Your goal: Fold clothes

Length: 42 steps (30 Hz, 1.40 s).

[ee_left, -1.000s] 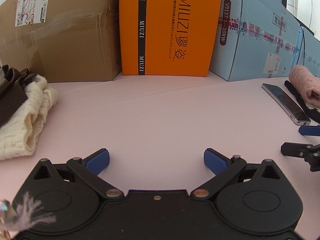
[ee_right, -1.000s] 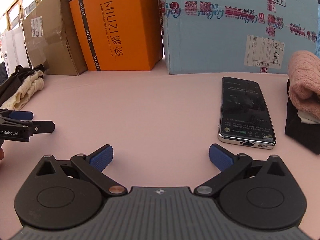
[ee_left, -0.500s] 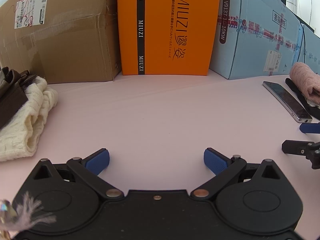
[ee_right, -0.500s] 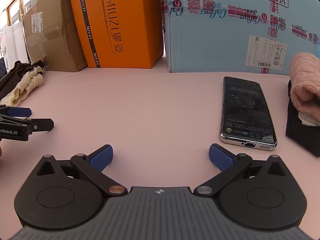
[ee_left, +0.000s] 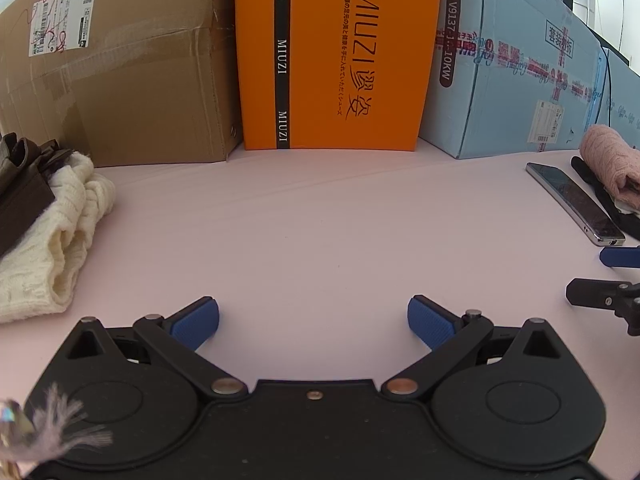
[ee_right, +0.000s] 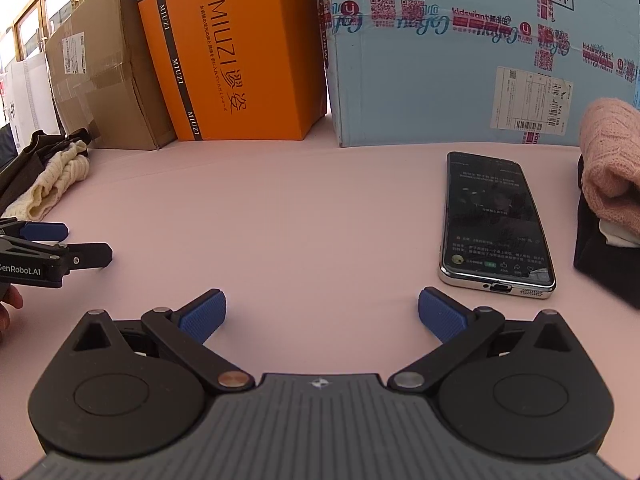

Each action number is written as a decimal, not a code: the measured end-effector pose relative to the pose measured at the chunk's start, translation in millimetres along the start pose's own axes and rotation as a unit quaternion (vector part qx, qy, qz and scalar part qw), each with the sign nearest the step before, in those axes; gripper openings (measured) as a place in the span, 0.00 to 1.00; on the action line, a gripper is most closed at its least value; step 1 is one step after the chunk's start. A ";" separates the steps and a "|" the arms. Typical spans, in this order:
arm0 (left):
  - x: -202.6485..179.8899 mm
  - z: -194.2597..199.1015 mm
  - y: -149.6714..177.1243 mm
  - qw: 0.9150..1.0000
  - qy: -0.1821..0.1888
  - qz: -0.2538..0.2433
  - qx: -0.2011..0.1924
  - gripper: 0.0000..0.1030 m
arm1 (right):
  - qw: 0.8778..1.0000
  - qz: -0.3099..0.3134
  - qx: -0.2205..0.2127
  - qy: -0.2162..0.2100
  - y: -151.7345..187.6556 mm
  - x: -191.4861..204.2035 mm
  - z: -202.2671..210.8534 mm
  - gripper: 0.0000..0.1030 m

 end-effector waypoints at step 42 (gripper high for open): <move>9.8 9.0 11.7 0.992 -0.102 0.068 0.033 1.00 | 1.000 -0.018 -0.008 -0.001 -2.0 -6.5 2.5 1.00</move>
Point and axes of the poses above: each gripper's, at about its wrist camera, not at the fingertips, and z roughly against the way its jaws point, x to its left, y to its underside, the point moved 6 cm from there along -z, roughly the way its jaws point, and after that the axes turned 15 degrees about -z, right-handed, at the moved point
